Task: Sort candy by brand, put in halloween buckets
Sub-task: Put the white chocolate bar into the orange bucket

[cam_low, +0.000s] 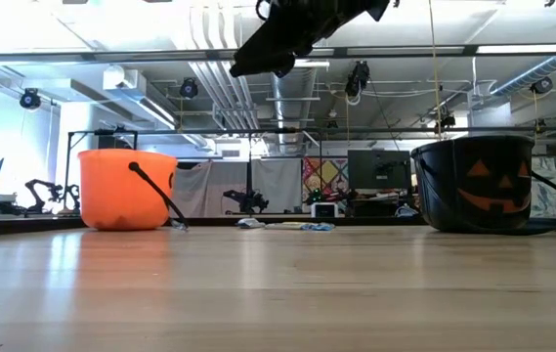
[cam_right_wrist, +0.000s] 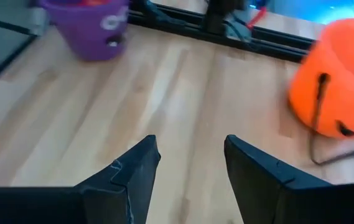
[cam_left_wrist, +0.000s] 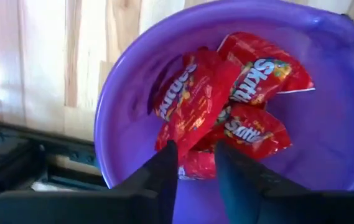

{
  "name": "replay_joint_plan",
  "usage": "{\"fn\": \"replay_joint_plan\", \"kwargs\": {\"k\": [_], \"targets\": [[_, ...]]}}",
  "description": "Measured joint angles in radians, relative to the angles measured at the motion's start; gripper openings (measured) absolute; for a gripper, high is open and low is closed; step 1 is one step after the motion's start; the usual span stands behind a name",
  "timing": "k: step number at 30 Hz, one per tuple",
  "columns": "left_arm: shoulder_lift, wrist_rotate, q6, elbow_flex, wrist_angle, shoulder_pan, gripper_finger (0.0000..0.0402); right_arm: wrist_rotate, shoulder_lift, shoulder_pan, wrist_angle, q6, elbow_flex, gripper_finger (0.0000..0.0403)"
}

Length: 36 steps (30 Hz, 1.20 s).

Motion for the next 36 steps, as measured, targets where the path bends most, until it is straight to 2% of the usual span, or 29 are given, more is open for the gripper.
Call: {"fn": "replay_joint_plan", "kwargs": {"k": [2,4,7,9,12,15,16,20,23,28,33,36], "targets": [[-0.001,-0.03,0.026,0.017,-0.002,0.0,0.01,0.077,0.0,-0.011,0.0,0.031,0.0,0.0178],[-0.003,-0.119,0.061,0.056,0.002,-0.001,0.0107,0.208,0.0,-0.03,-0.006,0.087,0.0,0.0178],[-0.005,-0.343,0.161,0.113,0.0,-0.001,0.0109,0.429,0.0,-0.071,-0.051,0.144,0.0,0.0178],[-0.005,-0.529,0.254,0.129,-0.009,-0.002,0.0107,0.518,0.0,-0.11,-0.085,0.193,-0.001,0.0178],[-0.006,-0.807,0.367,0.111,-0.016,-0.002,0.0101,0.521,0.018,-0.184,-0.101,0.311,-0.001,0.0178],[-0.006,-0.983,0.444,0.072,-0.02,0.009,0.0095,0.501,0.053,-0.262,-0.114,0.432,-0.002,0.0178],[-0.007,-1.025,0.459,0.059,-0.02,0.013,0.0094,0.458,0.069,-0.287,-0.11,0.438,-0.002,0.0178],[-0.037,-1.1,0.45,0.002,-0.025,0.028,0.0089,0.227,0.153,-0.362,-0.084,0.265,-0.001,0.0178],[-0.093,-1.104,0.403,-0.048,-0.023,0.029,0.0087,0.172,0.226,-0.389,-0.095,0.085,-0.001,0.0178],[-0.226,-1.107,0.331,-0.133,0.049,0.029,0.0086,0.18,0.304,-0.415,-0.094,0.003,-0.001,0.0178],[-0.33,-1.154,0.425,-0.222,0.246,0.033,0.0086,0.258,0.361,-0.413,-0.07,-0.036,-0.001,0.0178],[-0.367,-1.184,0.485,-0.273,0.332,0.033,0.0086,0.261,0.372,-0.415,-0.065,-0.035,0.0,0.0178]]}}
